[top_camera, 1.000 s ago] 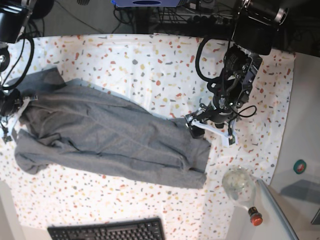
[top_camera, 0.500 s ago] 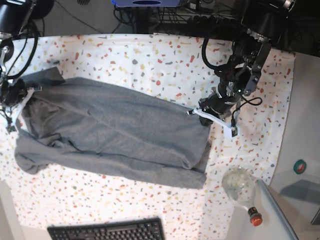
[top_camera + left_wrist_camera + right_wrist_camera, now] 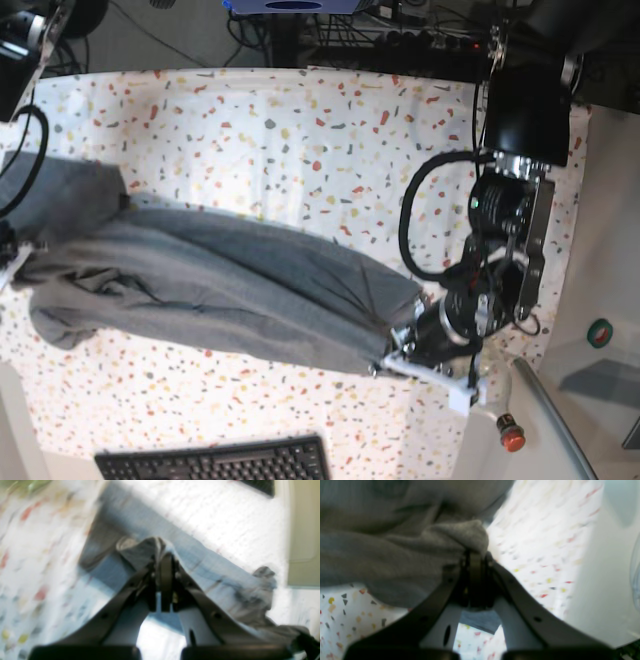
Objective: Layout the t-shirt on the table in an organized manner, then fold the t-shirt properly
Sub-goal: 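Lift the shirt with both grippers and spread it flat, then hold the shirt edge with both grippers and pull it smooth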
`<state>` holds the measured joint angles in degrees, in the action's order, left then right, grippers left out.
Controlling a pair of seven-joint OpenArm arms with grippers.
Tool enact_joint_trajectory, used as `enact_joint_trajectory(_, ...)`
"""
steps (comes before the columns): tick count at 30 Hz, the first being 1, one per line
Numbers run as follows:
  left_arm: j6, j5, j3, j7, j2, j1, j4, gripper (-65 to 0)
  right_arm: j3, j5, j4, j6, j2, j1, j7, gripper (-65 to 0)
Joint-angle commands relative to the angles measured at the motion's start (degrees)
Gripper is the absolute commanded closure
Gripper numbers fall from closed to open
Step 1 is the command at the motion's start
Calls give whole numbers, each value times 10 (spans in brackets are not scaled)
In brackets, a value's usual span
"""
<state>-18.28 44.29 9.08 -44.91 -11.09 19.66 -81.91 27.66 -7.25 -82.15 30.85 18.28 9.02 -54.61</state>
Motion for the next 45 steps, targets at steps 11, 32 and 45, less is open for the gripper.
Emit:
enact_joint_trajectory(11,0,4,86,71,63,372,221,0,-115,7,213,-6,116,366,56,0)
enact_joint_trajectory(32,0,0,-73,-17,56,-3,-72,0,-78,6,-12,-6,72,88,-51,0)
enact_joint_trajectory(45,0,-90,-73,106,39,-273,-41,0,-55,6,193,-6,35,-34,101,0)
